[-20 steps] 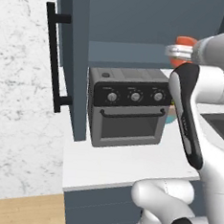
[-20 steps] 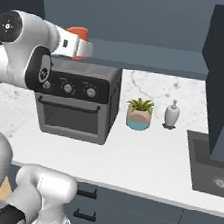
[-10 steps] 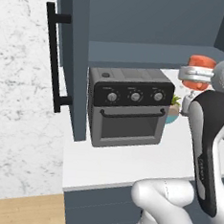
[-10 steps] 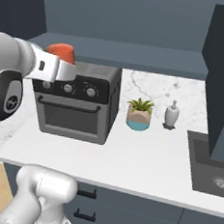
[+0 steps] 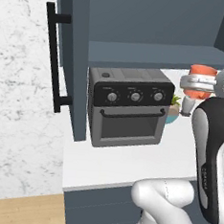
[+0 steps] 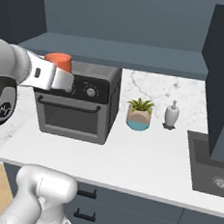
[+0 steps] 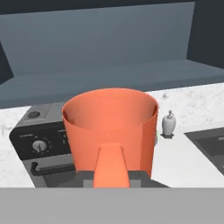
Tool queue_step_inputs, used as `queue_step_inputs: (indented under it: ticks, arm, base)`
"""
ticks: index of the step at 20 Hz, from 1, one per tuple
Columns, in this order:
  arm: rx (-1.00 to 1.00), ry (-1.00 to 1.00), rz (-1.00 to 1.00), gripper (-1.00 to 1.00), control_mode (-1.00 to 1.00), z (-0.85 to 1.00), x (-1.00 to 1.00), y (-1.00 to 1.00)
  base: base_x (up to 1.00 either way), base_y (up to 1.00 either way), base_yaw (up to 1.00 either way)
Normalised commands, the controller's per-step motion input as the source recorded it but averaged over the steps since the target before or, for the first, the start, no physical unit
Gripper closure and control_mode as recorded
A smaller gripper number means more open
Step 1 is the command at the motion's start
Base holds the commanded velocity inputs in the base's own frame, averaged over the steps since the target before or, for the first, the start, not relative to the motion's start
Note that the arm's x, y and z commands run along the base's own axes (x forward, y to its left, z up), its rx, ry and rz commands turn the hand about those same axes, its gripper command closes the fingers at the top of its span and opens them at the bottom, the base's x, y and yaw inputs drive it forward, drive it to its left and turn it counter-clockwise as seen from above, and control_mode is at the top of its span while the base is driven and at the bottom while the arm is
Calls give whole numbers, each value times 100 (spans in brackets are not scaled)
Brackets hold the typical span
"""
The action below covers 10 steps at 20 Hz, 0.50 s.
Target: Gather all objects into one cabinet and sort the glasses and bowls to opposite sides.
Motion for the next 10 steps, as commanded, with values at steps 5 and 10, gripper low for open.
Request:
queue_step_inputs:
  ticks: [5,10]
  arm:
    - [0,22,0,100,-100,-34,0,0]
    - [0,1,0,100,-100,-5,-47,0]
  base:
    - [0,0,0]
    - [0,0,0]
